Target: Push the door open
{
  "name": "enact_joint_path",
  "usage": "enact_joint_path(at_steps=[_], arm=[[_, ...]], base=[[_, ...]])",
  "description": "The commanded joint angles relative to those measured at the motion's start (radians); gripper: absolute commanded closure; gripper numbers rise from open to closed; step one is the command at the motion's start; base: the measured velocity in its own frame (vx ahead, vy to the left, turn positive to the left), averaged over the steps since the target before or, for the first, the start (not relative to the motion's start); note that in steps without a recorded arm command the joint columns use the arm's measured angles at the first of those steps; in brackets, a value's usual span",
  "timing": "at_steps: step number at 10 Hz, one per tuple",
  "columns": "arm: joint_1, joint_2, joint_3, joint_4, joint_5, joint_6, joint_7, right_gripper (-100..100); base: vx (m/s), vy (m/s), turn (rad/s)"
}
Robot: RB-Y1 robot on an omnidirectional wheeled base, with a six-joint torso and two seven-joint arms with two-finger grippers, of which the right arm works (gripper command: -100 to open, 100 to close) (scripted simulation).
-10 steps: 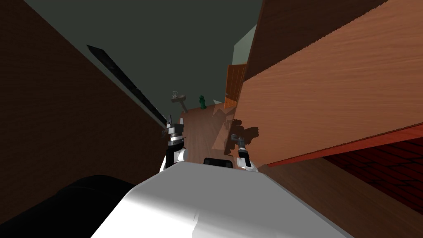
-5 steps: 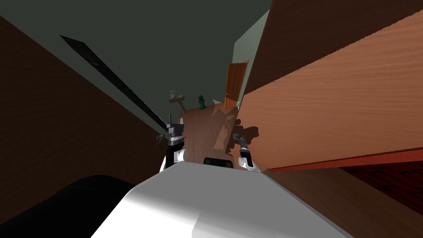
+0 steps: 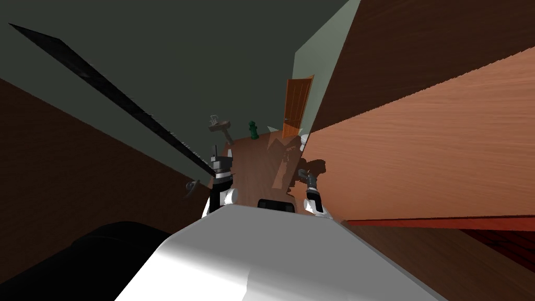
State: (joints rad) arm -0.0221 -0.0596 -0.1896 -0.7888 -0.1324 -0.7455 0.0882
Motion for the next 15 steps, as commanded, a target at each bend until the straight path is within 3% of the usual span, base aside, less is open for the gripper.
enact_joint_path(at_steps=[1,3,4,7,11,15], arm=[[-0.002,-0.013,-0.028,-0.007,-0.013,-0.006,0.008,100],[-0.002,-0.013,-0.028,-0.007,-0.013,-0.006,0.008,100],[-0.002,-0.013,-0.052,-0.006,-0.026,-0.007,0.015,100],[-0.003,-0.008,-0.082,-0.005,-0.041,-0.008,0.024,100],[-0.003,0.009,-0.127,-0.003,-0.065,-0.010,0.038,100],[-0.003,0.024,-0.149,-0.002,-0.076,-0.011,0.045,100]], base=[[0.197,0.043,-0.060],[0.075,0.020,-0.005],[0.123,0.027,-0.075],[0.187,0.054,-0.069],[0.206,0.072,-0.078],[0.145,0.023,-0.042]])
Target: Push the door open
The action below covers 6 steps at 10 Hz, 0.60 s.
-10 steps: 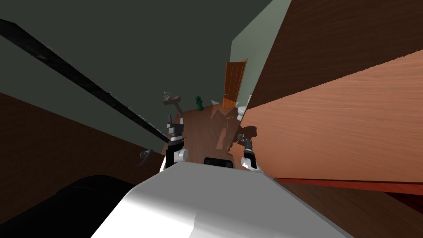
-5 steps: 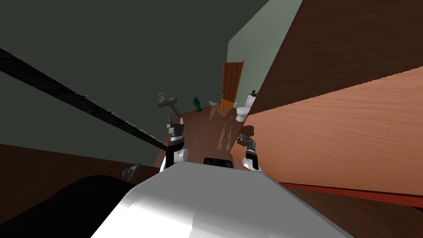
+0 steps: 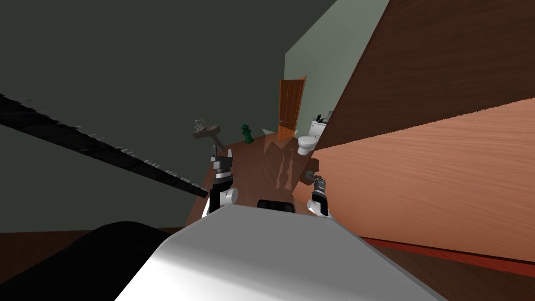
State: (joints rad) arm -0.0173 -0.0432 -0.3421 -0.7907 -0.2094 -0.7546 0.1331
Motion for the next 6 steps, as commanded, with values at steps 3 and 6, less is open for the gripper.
enact_joint_path(at_steps=[3,6], arm=[[0.003,-0.009,-0.027,0.000,-0.015,-0.001,0.007,100],[0.003,-0.014,-0.049,-0.002,-0.028,-0.003,0.015,100]], base=[[0.107,0.016,-0.044],[0.197,0.010,-0.043]])
